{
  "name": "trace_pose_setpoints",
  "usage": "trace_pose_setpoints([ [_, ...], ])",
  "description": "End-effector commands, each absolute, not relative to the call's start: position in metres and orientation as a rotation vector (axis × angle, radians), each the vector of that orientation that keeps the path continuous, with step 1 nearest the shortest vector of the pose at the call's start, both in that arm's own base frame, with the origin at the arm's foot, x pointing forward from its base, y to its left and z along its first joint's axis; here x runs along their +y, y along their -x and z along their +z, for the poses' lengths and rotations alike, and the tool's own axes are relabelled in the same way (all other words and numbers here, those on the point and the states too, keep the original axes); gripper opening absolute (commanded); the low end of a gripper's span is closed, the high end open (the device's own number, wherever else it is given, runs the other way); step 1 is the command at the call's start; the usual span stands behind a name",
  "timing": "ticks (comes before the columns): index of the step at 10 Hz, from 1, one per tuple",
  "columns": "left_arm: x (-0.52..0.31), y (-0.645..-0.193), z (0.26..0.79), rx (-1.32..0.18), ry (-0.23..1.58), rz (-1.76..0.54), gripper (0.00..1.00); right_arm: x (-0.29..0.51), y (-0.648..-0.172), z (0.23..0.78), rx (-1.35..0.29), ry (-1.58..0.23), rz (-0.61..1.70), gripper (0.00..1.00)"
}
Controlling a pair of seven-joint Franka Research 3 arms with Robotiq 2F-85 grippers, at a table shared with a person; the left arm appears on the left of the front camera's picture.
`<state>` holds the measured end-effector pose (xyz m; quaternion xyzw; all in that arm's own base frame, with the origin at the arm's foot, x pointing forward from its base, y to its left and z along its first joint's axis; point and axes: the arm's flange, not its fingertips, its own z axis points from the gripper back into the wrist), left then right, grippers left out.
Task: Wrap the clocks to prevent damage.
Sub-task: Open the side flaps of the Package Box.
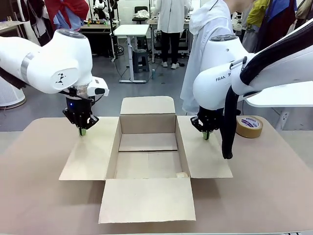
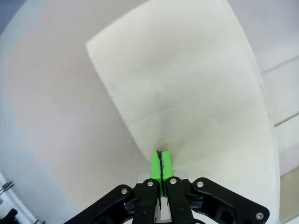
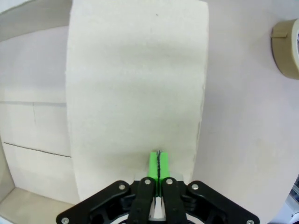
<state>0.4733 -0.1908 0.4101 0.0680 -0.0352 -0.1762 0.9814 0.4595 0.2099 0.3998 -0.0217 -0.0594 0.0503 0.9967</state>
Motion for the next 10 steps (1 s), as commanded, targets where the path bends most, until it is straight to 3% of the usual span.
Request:
trace_pose_setpoints([
  [1,-0.180,-0.476,0.391,-0.006,0.007,-0.367,0.00,0.207,-0.462,0.387,-0.080,0.019,0.075,0.01],
  [4,-0.183,-0.479,0.367,0.073,0.055,-0.375,0.00,0.206,-0.468,0.371,-0.043,0.000,0.060,0.01],
  [7,-0.179,-0.481,0.374,0.047,0.089,-0.371,0.00,0.202,-0.471,0.383,-0.068,-0.052,0.104,0.01],
  [10,-0.184,-0.478,0.361,0.067,0.037,-0.360,0.00,0.205,-0.465,0.370,-0.046,0.012,0.057,0.01],
])
